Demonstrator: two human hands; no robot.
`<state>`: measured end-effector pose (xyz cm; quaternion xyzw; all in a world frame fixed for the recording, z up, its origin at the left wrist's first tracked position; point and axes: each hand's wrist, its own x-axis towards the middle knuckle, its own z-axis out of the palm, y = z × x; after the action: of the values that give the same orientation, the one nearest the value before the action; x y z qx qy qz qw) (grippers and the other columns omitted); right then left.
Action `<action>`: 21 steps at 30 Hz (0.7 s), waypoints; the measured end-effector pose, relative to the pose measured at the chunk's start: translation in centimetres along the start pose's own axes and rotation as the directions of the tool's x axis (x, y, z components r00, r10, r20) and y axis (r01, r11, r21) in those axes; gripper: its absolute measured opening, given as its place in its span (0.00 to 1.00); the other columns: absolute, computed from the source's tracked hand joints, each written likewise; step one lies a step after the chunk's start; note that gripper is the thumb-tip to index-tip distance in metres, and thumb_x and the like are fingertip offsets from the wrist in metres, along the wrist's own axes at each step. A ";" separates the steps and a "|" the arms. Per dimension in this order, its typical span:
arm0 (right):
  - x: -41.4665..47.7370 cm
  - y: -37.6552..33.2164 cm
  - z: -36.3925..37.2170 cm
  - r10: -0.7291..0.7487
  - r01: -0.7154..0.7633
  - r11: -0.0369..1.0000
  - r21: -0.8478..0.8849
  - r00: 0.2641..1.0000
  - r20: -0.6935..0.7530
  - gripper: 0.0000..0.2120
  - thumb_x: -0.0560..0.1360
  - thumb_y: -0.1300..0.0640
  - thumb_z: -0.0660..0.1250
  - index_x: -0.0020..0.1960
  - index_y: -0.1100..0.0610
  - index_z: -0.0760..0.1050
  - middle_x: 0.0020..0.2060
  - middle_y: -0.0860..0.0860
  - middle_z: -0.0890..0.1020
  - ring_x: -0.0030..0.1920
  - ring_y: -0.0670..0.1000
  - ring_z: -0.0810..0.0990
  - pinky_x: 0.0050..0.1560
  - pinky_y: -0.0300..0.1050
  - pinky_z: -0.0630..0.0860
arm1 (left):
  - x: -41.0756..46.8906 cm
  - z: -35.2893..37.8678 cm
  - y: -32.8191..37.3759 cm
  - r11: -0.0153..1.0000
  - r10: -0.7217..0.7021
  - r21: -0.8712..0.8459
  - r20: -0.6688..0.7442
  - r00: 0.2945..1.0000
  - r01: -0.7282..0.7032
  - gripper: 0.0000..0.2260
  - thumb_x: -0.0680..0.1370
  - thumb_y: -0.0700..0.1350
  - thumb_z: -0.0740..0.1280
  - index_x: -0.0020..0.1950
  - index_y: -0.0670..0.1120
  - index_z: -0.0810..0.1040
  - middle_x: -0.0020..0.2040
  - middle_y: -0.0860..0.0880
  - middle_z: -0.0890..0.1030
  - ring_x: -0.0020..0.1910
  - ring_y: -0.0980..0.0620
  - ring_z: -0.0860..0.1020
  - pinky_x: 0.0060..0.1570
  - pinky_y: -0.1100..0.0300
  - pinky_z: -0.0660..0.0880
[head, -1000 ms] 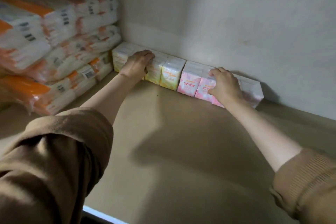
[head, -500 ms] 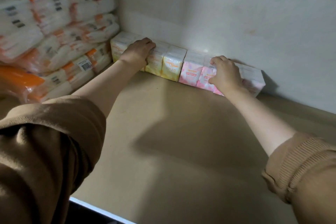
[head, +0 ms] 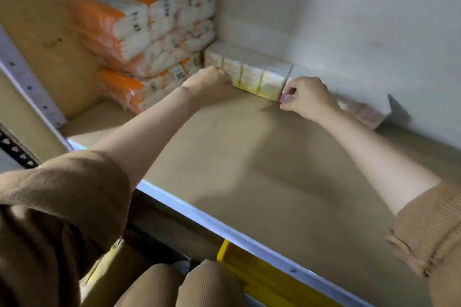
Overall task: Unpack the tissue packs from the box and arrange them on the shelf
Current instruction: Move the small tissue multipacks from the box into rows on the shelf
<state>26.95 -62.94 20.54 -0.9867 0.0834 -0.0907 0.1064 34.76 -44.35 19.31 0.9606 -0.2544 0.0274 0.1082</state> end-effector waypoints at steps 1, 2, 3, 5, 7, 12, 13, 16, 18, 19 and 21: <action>-0.5 -1.5 0.4 -0.046 0.045 0.999 0.022 0.999 0.019 0.13 0.70 0.61 0.70 0.54 0.62 0.79 0.55 0.59 0.81 0.57 0.58 0.76 0.54 0.45 0.71 | -1.5 0.1 -0.6 1.000 -0.023 0.014 0.010 1.000 0.023 0.19 0.77 0.42 0.63 0.68 0.46 0.72 0.67 0.41 0.73 0.65 0.40 0.73 0.63 0.52 0.71; -1.1 -3.0 0.9 -0.096 0.094 0.995 0.041 0.995 0.037 0.14 0.70 0.60 0.70 0.55 0.61 0.79 0.55 0.59 0.81 0.57 0.58 0.77 0.54 0.45 0.72 | -3.0 0.1 -1.3 0.999 -0.039 0.029 0.021 0.999 0.038 0.20 0.76 0.43 0.64 0.68 0.47 0.71 0.67 0.42 0.73 0.65 0.41 0.73 0.63 0.52 0.71; -1.6 -4.5 1.4 -0.145 0.142 0.988 0.059 0.988 0.054 0.14 0.70 0.60 0.70 0.55 0.61 0.79 0.55 0.58 0.81 0.57 0.57 0.77 0.55 0.44 0.72 | -4.6 0.1 -2.1 0.998 -0.049 0.037 0.032 0.998 0.048 0.20 0.76 0.44 0.66 0.68 0.48 0.71 0.67 0.43 0.73 0.64 0.41 0.74 0.63 0.52 0.72; -2.8 -7.7 2.2 -0.242 0.234 0.968 0.093 0.967 0.082 0.15 0.70 0.58 0.70 0.56 0.59 0.79 0.55 0.57 0.81 0.56 0.56 0.77 0.55 0.44 0.72 | -7.9 -0.1 -3.8 0.996 -0.075 0.047 0.055 0.996 0.072 0.20 0.75 0.45 0.67 0.68 0.49 0.72 0.66 0.44 0.74 0.64 0.42 0.74 0.62 0.52 0.72; -4.2 -11.0 3.0 -0.343 0.329 0.936 0.125 0.932 0.116 0.15 0.70 0.58 0.69 0.56 0.58 0.78 0.54 0.56 0.80 0.56 0.55 0.76 0.54 0.44 0.72 | -11.5 -0.6 -5.6 0.992 -0.115 0.063 0.081 0.990 0.110 0.20 0.76 0.46 0.67 0.67 0.49 0.72 0.65 0.45 0.75 0.63 0.43 0.74 0.62 0.52 0.72; -7.9 -19.3 5.1 -0.575 0.541 0.815 0.206 0.799 0.176 0.16 0.71 0.56 0.69 0.58 0.59 0.78 0.56 0.56 0.79 0.57 0.53 0.76 0.55 0.42 0.71 | -21.4 -1.3 -11.1 0.954 -0.299 0.049 0.140 0.944 0.295 0.18 0.76 0.45 0.66 0.66 0.49 0.73 0.66 0.48 0.75 0.64 0.46 0.74 0.61 0.55 0.71; -8.7 -20.9 5.6 -0.617 0.581 0.785 0.218 0.763 0.190 0.16 0.72 0.56 0.69 0.58 0.59 0.77 0.56 0.56 0.80 0.57 0.54 0.76 0.55 0.42 0.70 | -23.6 -1.3 -12.3 0.939 -0.343 0.047 0.150 0.927 0.340 0.18 0.76 0.44 0.66 0.66 0.48 0.74 0.66 0.49 0.75 0.64 0.47 0.74 0.61 0.55 0.71; -10.6 -25.5 7.7 -0.706 0.657 0.708 0.260 0.668 0.236 0.16 0.71 0.56 0.69 0.58 0.60 0.78 0.55 0.57 0.80 0.57 0.55 0.76 0.56 0.45 0.71 | -30.0 -1.0 -15.6 0.882 -0.469 0.043 0.169 0.867 0.469 0.17 0.75 0.43 0.66 0.64 0.48 0.76 0.65 0.47 0.77 0.63 0.46 0.75 0.63 0.53 0.72; -11.6 -28.2 9.5 -0.745 0.685 0.667 0.293 0.612 0.266 0.16 0.71 0.56 0.69 0.57 0.60 0.78 0.54 0.57 0.81 0.56 0.56 0.77 0.57 0.46 0.72 | -34.1 -0.3 -17.7 0.818 -0.572 0.049 0.184 0.799 0.574 0.17 0.75 0.45 0.66 0.65 0.48 0.75 0.64 0.45 0.77 0.63 0.43 0.75 0.64 0.50 0.72; -12.1 -29.5 10.5 -0.758 0.696 0.652 0.302 0.585 0.289 0.15 0.71 0.56 0.69 0.57 0.60 0.78 0.53 0.57 0.81 0.55 0.56 0.78 0.56 0.47 0.73 | -36.0 0.0 -18.6 0.781 -0.619 0.051 0.192 0.762 0.622 0.18 0.75 0.45 0.66 0.65 0.48 0.74 0.65 0.44 0.76 0.63 0.43 0.75 0.64 0.50 0.72; -13.3 -31.7 12.6 -0.775 0.714 0.627 0.311 0.532 0.342 0.15 0.72 0.56 0.69 0.57 0.60 0.78 0.52 0.57 0.82 0.53 0.56 0.78 0.53 0.46 0.73 | -39.3 1.1 -20.2 0.724 -0.681 0.051 0.207 0.702 0.688 0.20 0.75 0.45 0.68 0.67 0.47 0.73 0.66 0.45 0.76 0.64 0.44 0.74 0.64 0.52 0.71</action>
<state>21.13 -27.46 13.39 -0.9102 -0.3785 0.0955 0.1387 10.55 -8.52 10.08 0.9818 0.1100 -0.1205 0.0977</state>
